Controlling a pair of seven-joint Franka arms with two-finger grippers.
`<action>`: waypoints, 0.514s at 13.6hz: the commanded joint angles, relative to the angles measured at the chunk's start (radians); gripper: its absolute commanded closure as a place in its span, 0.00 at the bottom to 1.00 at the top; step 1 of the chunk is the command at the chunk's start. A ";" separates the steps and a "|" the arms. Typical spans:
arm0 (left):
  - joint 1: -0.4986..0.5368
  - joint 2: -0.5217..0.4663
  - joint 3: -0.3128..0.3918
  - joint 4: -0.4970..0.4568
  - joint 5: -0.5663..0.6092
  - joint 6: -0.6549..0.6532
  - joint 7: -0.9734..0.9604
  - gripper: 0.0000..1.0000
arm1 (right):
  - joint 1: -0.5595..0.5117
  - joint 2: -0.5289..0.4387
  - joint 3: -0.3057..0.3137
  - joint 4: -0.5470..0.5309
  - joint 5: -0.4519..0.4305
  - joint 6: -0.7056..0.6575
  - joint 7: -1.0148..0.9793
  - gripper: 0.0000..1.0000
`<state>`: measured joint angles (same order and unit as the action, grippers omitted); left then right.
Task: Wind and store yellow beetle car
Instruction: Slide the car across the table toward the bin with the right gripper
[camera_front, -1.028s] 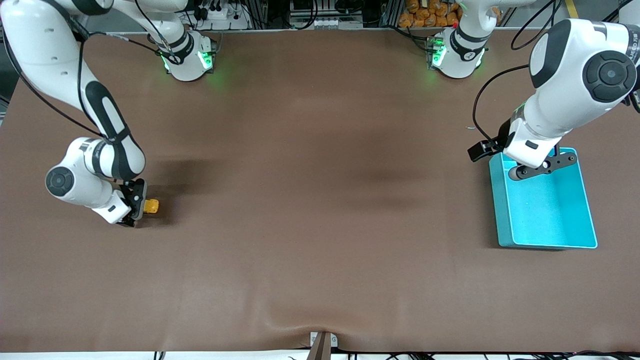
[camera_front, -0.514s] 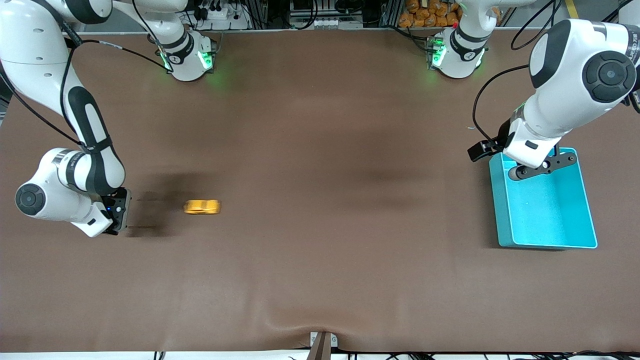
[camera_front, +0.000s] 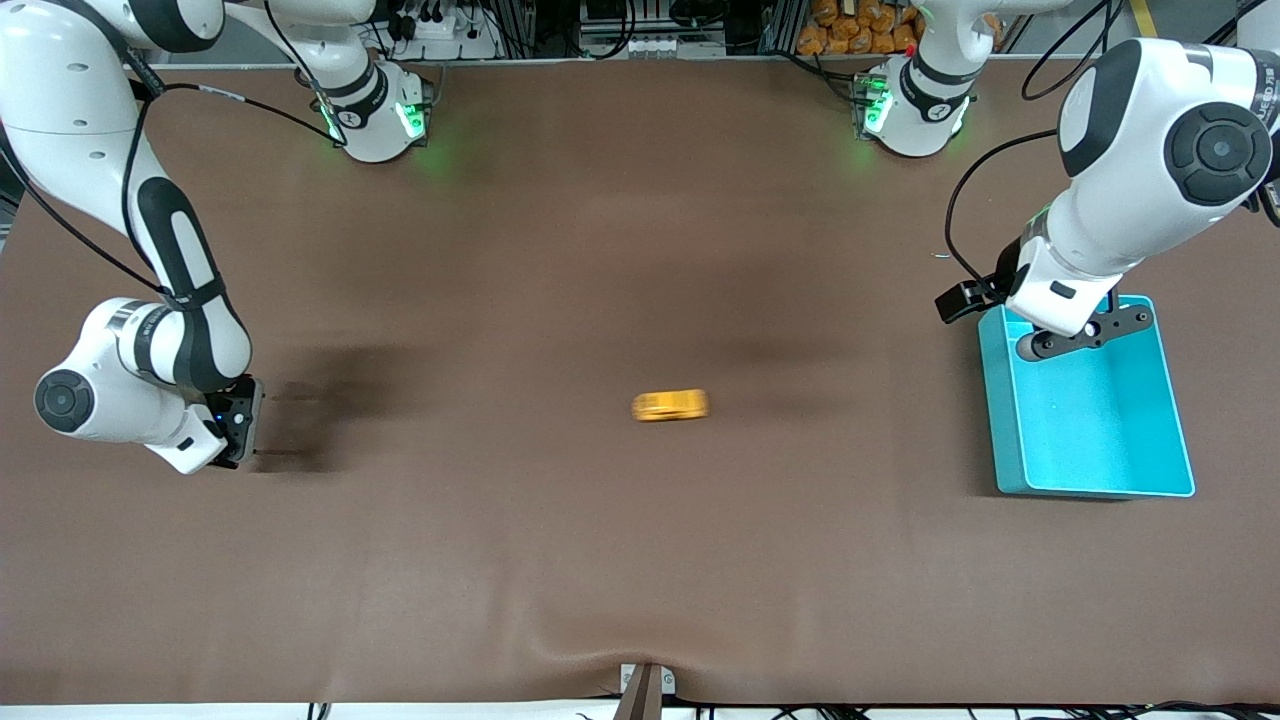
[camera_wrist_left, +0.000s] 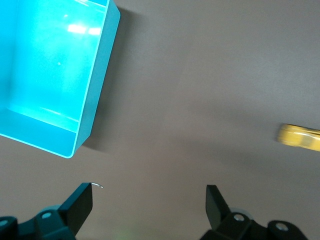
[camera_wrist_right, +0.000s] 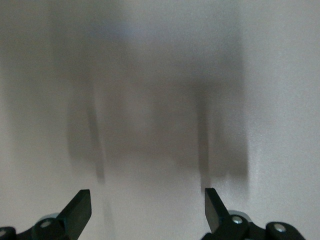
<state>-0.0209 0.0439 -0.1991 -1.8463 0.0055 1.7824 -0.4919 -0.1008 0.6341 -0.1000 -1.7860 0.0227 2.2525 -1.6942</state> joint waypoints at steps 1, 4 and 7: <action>0.007 -0.016 -0.003 -0.017 -0.021 0.017 -0.008 0.00 | -0.022 0.012 0.013 0.017 0.011 -0.011 -0.012 0.00; 0.007 -0.016 -0.003 -0.017 -0.021 0.017 -0.008 0.00 | -0.022 0.010 0.013 0.017 0.013 -0.011 -0.007 0.00; 0.007 -0.016 -0.003 -0.017 -0.021 0.017 -0.008 0.00 | -0.055 -0.016 0.016 0.023 0.102 -0.019 0.004 0.00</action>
<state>-0.0209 0.0439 -0.1991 -1.8466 0.0055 1.7824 -0.4919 -0.1085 0.6349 -0.1015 -1.7811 0.0537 2.2534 -1.6886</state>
